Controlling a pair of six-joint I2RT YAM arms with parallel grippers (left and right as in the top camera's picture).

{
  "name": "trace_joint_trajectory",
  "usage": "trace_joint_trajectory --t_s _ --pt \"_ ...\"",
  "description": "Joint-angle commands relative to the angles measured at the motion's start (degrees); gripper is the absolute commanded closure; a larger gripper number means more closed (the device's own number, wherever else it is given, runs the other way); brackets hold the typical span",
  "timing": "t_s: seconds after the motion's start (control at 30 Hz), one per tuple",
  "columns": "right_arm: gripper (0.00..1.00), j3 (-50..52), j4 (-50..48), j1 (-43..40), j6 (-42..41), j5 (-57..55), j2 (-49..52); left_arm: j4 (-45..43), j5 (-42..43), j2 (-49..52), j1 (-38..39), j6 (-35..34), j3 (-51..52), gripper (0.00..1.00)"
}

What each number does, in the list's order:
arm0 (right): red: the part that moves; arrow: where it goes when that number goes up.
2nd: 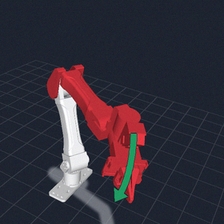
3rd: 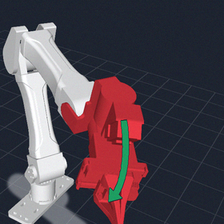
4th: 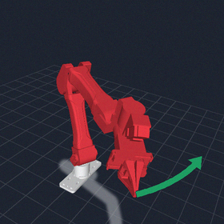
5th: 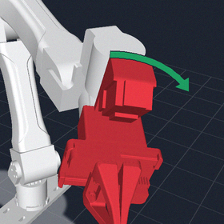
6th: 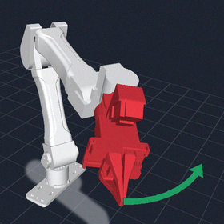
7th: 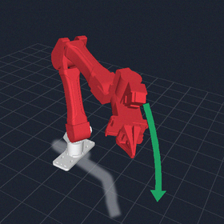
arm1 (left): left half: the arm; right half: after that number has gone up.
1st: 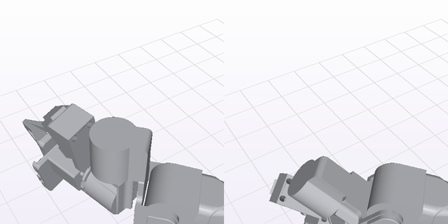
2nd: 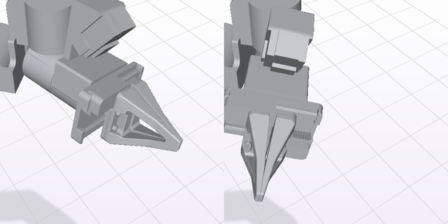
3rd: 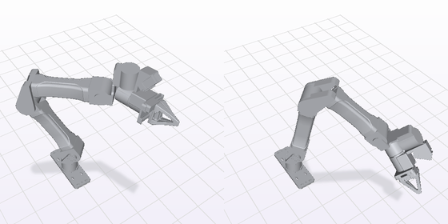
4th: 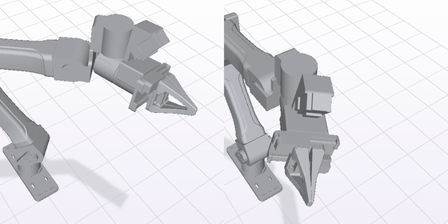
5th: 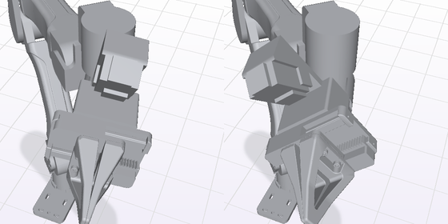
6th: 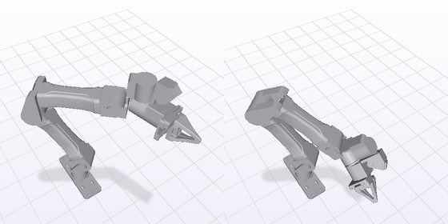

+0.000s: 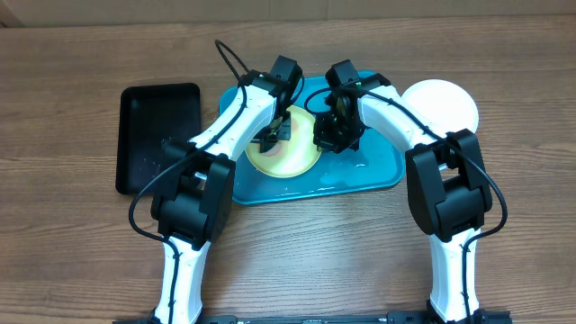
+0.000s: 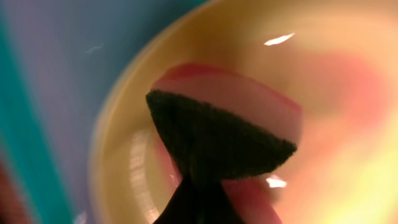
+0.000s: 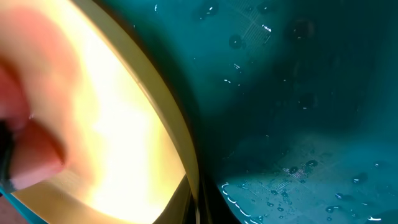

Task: Clean dirty plates on tray and stack at the side
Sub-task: 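Scrub the yellow plate with the sponge in the left gripper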

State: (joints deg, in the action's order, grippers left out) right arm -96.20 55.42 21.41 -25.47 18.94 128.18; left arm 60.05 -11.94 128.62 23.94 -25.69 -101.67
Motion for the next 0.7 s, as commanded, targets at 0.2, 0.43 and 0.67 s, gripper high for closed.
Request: trace_joint_trajectory --t_s 0.2,0.43,0.67 --pt "0.96 1.3 0.1 -0.4 0.2 -2.3 -0.2 10.8 10.7 0.7 -0.5 -2.4 0.2 0.96" --pt "0.96 1.3 -0.3 -0.4 0.2 -2.2 -0.2 5.4 35.1 0.7 -0.5 13.6 0.2 0.96" --pt "0.96 1.3 0.2 -0.4 0.2 -2.1 -0.2 -7.8 24.9 0.7 -0.5 11.1 0.2 0.96"
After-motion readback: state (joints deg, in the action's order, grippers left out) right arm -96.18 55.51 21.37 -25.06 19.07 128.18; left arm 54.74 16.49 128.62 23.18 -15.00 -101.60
